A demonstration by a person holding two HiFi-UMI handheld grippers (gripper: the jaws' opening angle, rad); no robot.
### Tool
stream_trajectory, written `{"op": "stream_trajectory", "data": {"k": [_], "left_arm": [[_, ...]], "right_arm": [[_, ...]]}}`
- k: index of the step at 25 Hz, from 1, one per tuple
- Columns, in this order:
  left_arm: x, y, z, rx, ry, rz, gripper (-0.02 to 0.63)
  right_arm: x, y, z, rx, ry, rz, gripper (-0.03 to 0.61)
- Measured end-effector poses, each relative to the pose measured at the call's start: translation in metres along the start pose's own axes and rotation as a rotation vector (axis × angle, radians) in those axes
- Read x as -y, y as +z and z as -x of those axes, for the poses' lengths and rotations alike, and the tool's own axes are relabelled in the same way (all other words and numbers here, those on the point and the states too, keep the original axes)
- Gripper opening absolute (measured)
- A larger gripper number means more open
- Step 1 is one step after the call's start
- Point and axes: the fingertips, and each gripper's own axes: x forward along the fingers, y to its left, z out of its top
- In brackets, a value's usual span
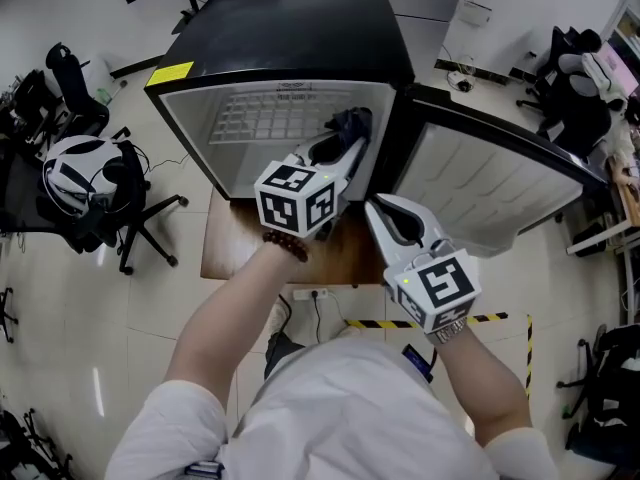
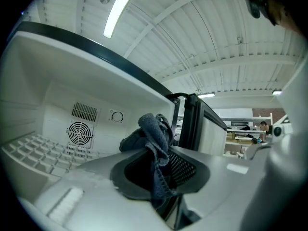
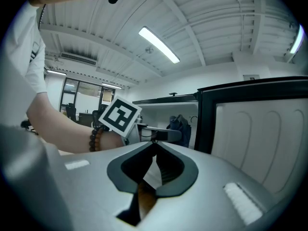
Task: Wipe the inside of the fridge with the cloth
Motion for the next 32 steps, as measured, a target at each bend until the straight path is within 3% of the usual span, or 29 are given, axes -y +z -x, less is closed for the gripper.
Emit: {"op": "stream_trajectory", "data": {"k": [6,12,20,32], "left_arm": [[0.009,0.005,0.032,0.015,-0.129,-0.026,0.094],[0.01,0.004,0.078,0.013,-0.34,-0.002,0.094],[-0.009,0.016,0.139,-0.004,-0.541,0.123,0.095],[-0.037,0.004,0.215,-0.15,-0.723,0.134,0.095]], "right_arm": [[0.018,0.003,-0.008,-0.013,0.03,-0.001,0.047],[0.01,0.009,-0.028,-0.001,0.127,-0.007,0.148],[-0.048,0.018,-0.068,-0.017,0.359,-0.047,0.193],[-0.146,0.026,-0.117,-0.071,0.658,-0.064,0.213]]}}
